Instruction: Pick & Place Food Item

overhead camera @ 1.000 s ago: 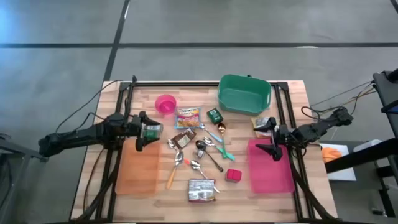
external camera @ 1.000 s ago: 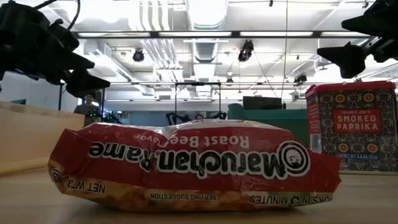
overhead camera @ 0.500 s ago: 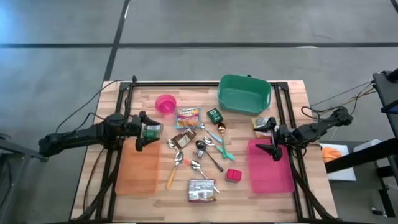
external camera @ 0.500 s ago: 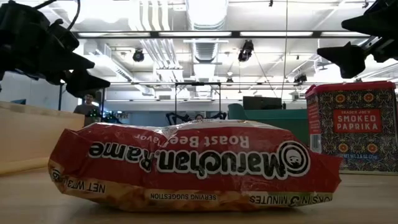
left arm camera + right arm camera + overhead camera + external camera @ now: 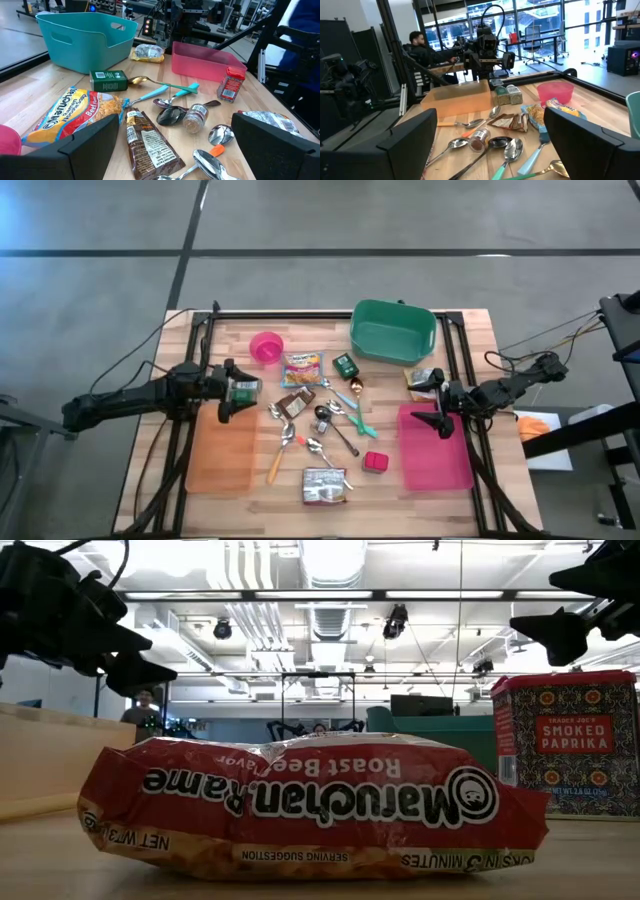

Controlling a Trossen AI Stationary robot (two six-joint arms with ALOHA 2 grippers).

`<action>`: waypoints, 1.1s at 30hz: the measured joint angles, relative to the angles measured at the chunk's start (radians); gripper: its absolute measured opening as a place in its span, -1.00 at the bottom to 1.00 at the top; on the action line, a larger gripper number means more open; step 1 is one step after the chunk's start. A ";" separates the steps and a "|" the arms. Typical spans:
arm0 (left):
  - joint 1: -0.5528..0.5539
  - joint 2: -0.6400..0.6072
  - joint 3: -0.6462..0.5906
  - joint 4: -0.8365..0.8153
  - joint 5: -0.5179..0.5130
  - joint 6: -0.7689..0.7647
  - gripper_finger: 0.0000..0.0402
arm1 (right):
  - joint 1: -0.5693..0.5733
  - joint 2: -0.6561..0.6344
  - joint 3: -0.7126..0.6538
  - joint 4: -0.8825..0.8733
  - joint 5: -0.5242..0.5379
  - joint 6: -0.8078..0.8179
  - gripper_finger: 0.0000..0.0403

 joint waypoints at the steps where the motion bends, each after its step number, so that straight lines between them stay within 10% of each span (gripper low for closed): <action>1: 0.000 0.000 0.000 0.000 0.000 0.000 0.95 | 0.000 0.000 0.000 0.000 0.000 0.000 0.81; 33: 0.000 0.000 0.000 0.000 0.000 0.000 0.95 | -0.001 0.000 0.000 0.232 0.000 -0.198 0.81</action>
